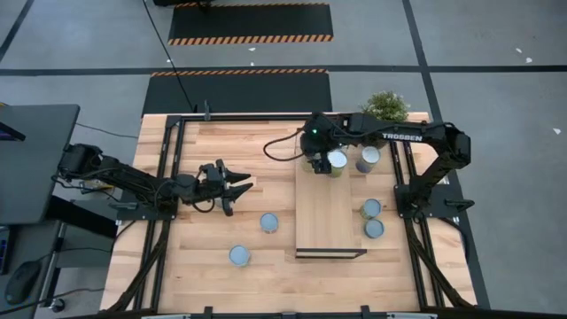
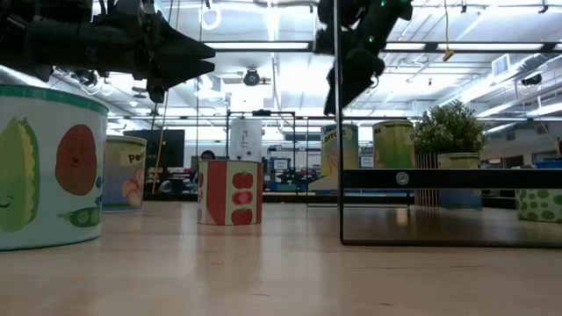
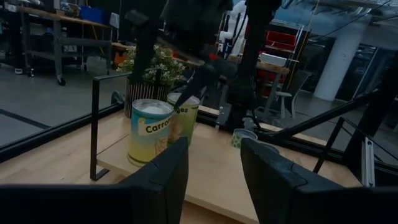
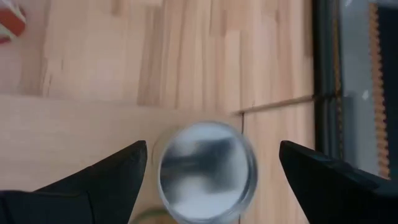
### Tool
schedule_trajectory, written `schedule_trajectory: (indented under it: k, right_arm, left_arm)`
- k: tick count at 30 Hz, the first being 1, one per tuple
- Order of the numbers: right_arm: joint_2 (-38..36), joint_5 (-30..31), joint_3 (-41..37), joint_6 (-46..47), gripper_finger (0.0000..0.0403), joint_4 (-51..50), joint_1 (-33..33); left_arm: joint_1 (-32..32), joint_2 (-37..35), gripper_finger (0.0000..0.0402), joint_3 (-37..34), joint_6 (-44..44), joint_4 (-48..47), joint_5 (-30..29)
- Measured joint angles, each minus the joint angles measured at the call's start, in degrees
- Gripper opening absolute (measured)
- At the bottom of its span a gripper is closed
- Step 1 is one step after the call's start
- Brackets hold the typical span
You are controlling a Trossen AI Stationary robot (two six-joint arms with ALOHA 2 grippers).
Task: Pick and place cans onto a shelf
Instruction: Adjust the cans on the shelf
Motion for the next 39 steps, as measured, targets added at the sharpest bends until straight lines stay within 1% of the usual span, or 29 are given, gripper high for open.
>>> schedule_trajectory:
  k: [4, 10, 14, 21, 25, 31, 35, 39]
  right_arm:
    - [3.27, -0.59, 1.31, -0.14, 0.0374, -0.84, -0.69]
    - [6.85, -0.23, 5.42, -1.23, 0.0374, -4.04, -0.93]
    - [7.87, -0.28, 6.91, -1.5, 0.0373, -6.32, -1.17]
    - [8.84, -0.27, 6.89, -1.37, 0.0373, -9.37, -2.21]
    - [8.88, -0.31, 6.88, -0.26, 0.0362, -9.64, -2.28]
    - [8.86, 0.06, 6.88, 3.03, 0.0334, -10.24, -2.28]
    - [8.86, 1.44, 6.88, 8.0, 0.0333, -10.42, -1.91]
    - [8.86, 3.64, 6.88, 16.0, 0.0339, -10.5, -1.12]
  left_arm:
    - [0.0, 0.0, 0.0153, 0.0, -0.03, 0.07, 0.0]
    - [0.0, 0.0, 0.0153, 0.0, -0.04, -1.24, 0.0]
    - [0.0, 0.02, 0.0153, 0.0, -0.04, -1.25, 0.0]
    - [0.0, 0.02, 0.0153, 0.0, -0.39, -1.61, 0.0]
    - [-0.07, 0.02, 0.0153, 0.0, -0.26, -1.63, 0.02]
    - [-0.07, 0.02, 0.0153, 0.0, -0.26, -1.61, 0.02]
    - [-0.07, 0.02, 0.0153, 0.0, -0.28, -1.61, 0.01]
    - [-0.07, 0.02, 0.0153, 0.0, -0.31, -1.61, 0.0]
